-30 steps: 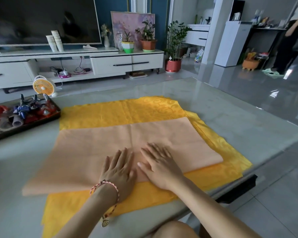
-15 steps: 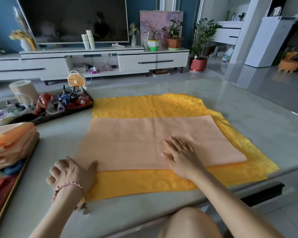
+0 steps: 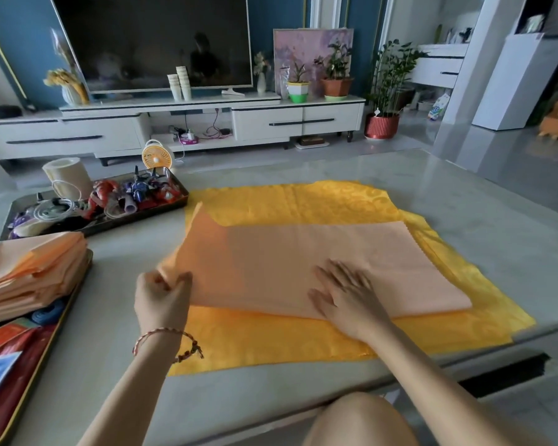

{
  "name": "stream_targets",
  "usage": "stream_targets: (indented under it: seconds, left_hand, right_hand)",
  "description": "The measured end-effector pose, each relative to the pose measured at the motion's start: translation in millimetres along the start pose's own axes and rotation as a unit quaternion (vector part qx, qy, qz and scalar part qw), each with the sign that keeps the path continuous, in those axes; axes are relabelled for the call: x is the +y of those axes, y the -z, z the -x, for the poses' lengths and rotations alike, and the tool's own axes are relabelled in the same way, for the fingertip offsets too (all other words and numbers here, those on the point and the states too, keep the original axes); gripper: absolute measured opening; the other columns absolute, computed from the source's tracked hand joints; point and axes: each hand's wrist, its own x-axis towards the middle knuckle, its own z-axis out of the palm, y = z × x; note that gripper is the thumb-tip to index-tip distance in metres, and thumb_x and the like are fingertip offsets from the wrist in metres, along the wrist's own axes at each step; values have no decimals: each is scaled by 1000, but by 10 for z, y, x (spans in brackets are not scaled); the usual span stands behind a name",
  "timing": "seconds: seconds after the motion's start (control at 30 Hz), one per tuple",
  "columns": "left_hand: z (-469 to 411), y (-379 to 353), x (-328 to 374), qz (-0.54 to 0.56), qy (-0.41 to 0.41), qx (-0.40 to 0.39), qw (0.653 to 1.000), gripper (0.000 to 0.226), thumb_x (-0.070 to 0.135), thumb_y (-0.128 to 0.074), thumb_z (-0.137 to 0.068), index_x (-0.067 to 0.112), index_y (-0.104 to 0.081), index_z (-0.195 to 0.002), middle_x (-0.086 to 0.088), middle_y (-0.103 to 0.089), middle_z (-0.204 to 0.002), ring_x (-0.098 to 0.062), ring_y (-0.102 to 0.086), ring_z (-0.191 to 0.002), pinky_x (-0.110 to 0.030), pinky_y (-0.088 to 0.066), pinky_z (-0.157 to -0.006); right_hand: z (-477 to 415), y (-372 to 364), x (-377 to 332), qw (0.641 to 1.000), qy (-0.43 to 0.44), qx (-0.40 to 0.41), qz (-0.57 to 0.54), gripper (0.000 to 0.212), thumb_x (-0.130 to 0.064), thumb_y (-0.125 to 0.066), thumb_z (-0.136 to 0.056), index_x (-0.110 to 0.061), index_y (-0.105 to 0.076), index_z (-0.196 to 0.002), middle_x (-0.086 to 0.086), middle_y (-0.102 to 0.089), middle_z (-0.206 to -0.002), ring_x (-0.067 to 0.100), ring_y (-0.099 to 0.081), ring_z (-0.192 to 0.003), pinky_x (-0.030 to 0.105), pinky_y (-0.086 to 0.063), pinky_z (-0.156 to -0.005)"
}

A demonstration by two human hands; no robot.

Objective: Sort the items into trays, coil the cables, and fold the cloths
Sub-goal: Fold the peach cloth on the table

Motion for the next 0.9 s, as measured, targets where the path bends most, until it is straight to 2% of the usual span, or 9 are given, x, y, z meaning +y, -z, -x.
stream_targets:
  seconds: [0.13,0.2,0.27,0.4,0.47,0.53,0.6,0.77,0.9]
  left_hand:
    - [98,-124,1,328,295,-63,895,41,20,-70,-82,7,-54,-117,-8,-61,-112,-28,-60,-98,-38,-48,-88]
    - [128,-177,33,407,300,-144,850,33,19,-60,-89,11,-56,-121,-9,-67,-107,-25,-63,-93,-38,-50,-79]
    - [182,-269,93,446,297,-168,827,26,19,-51,-94,12,-55,-119,-8,-69,-96,-23,-62,-88,-36,-49,-75]
    - [247,-441,94,437,306,-95,840,37,11,-48,-95,8,-47,-132,-10,-59,-120,-24,-57,-101,-35,-45,-88]
    - [248,-537,104,412,272,-72,866,38,6,-50,-92,7,-47,-130,-9,-59,-112,-22,-58,-90,-34,-48,-75]
    - [249,-606,168,399,212,-75,889,40,-3,-51,-88,12,-49,-125,-4,-59,-106,-18,-56,-87,-32,-46,-69]
    - [278,-639,294,378,150,-68,911,47,-14,-45,-83,17,-50,-117,1,-57,-98,-17,-53,-88,-33,-45,-72]
    - [385,-845,566,218,-2,-15,976,47,-13,-33,-70,10,-52,-107,1,-52,-82,-23,-49,-86,-31,-45,-75]
    - [658,-1038,783,42,-247,-141,958,62,-25,-32,-69,4,-55,-119,-4,-62,-94,-29,-59,-93,-27,-45,-77]
  right_hand:
    - [3,66,-2,1000,-4,-2,-17,58,-51,-33,-97,-29,-21,-148,-8,-6,-158,9,-1,-145,30,0,-115]
    - [-3,197,-21,985,-51,-14,-164,54,-48,-45,-94,-29,-32,-144,-8,-21,-155,11,-15,-143,28,-10,-115]
    - [9,359,-4,902,-106,-33,-416,47,-41,-53,-92,-33,-43,-138,-12,-37,-146,4,-34,-131,21,-25,-106]
    - [133,433,148,806,-102,-16,-584,34,-24,-49,-95,-26,-53,-129,-16,-50,-131,-5,-46,-112,16,-32,-95]
    - [103,513,326,726,-132,32,-674,26,-13,-45,-96,-17,-59,-117,-1,-60,-126,8,-56,-112,25,-41,-96]
    - [77,674,521,628,-145,62,-762,24,-11,-42,-96,-11,-62,-110,8,-68,-113,19,-64,-104,34,-53,-82]
    - [113,795,624,570,-157,70,-804,21,-9,-42,-95,-6,-61,-103,13,-71,-103,24,-69,-91,33,-58,-67]
    - [252,669,742,499,-241,23,-832,19,1,-33,-97,2,-49,-107,26,-63,-95,36,-61,-87,40,-58,-62]
    - [280,674,837,468,-238,7,-851,22,-3,-33,-98,5,-44,-116,31,-61,-99,40,-59,-93,48,-54,-67]
